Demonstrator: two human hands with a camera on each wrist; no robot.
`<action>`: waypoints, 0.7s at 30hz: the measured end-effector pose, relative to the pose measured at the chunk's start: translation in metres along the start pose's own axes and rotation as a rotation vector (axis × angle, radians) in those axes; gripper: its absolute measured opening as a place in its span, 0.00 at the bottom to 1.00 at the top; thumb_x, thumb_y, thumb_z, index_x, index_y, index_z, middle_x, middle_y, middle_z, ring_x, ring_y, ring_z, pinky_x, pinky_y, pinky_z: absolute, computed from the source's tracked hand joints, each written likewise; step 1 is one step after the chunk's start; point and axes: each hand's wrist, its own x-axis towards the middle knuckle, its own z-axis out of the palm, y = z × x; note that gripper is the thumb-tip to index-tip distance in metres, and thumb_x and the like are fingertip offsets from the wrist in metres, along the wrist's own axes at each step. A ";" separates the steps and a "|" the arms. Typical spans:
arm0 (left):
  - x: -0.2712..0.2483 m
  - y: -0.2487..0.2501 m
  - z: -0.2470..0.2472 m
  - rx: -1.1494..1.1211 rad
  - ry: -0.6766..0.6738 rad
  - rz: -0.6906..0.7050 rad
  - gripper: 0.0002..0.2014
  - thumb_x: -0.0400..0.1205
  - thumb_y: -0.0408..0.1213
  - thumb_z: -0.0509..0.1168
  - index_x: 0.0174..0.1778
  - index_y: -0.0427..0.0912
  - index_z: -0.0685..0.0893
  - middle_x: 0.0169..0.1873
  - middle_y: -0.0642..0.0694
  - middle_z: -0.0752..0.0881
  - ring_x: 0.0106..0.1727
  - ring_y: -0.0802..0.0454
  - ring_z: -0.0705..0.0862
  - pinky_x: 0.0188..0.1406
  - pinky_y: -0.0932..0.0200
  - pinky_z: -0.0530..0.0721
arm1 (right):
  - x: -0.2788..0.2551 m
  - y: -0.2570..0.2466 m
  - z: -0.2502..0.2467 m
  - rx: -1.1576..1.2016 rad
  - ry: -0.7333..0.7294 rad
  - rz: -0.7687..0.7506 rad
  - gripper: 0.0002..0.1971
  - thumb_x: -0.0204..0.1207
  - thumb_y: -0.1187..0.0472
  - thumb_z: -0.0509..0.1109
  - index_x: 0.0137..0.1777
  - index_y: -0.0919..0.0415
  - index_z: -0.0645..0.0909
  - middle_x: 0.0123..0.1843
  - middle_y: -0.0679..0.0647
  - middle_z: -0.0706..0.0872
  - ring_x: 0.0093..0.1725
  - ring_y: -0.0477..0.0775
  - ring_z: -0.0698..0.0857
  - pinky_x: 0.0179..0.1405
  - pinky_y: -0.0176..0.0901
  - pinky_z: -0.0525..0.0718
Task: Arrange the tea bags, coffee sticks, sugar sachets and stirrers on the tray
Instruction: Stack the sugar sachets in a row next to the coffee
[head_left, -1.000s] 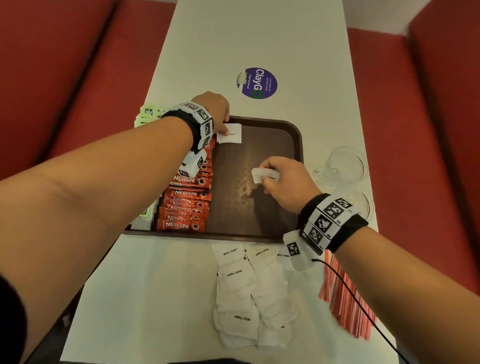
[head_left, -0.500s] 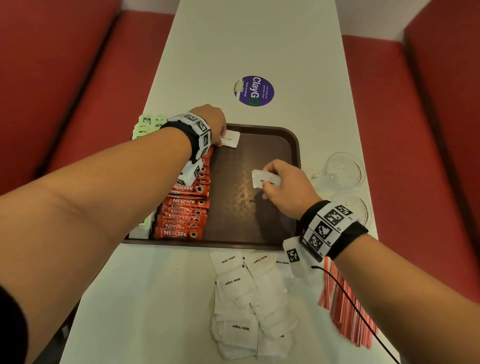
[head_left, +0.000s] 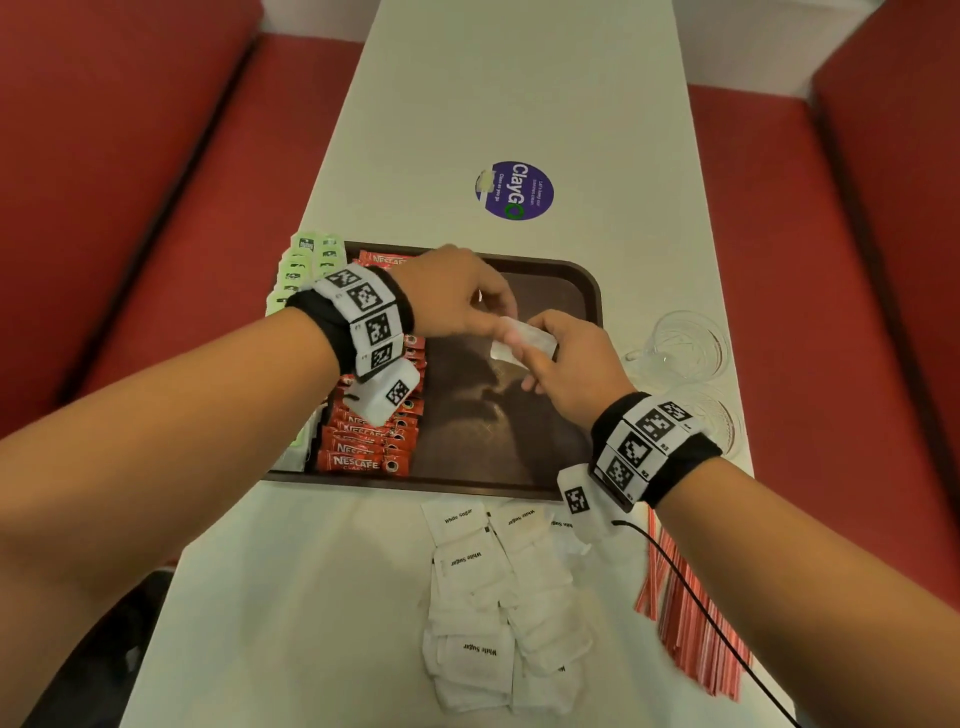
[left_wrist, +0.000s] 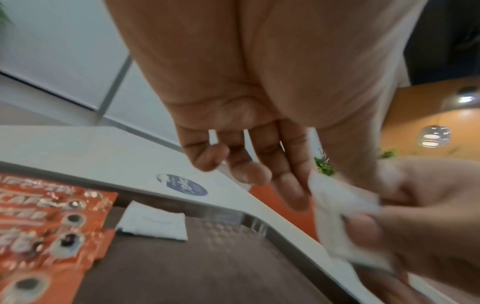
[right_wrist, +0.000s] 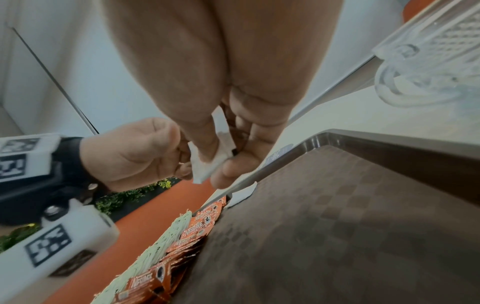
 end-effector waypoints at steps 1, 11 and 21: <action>-0.003 0.001 0.003 0.017 -0.023 0.021 0.14 0.77 0.55 0.73 0.53 0.53 0.90 0.41 0.60 0.88 0.42 0.63 0.84 0.43 0.63 0.79 | 0.000 0.000 0.000 0.017 -0.005 -0.002 0.04 0.83 0.58 0.71 0.54 0.55 0.82 0.39 0.53 0.90 0.31 0.49 0.90 0.42 0.54 0.92; 0.007 -0.050 -0.012 0.161 0.264 -0.270 0.11 0.82 0.45 0.70 0.56 0.46 0.90 0.46 0.50 0.88 0.47 0.51 0.82 0.46 0.60 0.74 | -0.022 0.011 -0.005 -0.122 -0.181 -0.018 0.22 0.75 0.52 0.80 0.67 0.48 0.77 0.46 0.45 0.87 0.38 0.39 0.85 0.43 0.36 0.83; 0.049 -0.070 -0.004 0.248 0.138 -0.476 0.16 0.81 0.44 0.72 0.62 0.42 0.89 0.57 0.43 0.89 0.57 0.44 0.85 0.53 0.54 0.82 | -0.067 0.010 -0.003 -0.523 -0.772 -0.086 0.17 0.68 0.46 0.83 0.57 0.45 0.91 0.45 0.38 0.88 0.42 0.41 0.84 0.50 0.38 0.85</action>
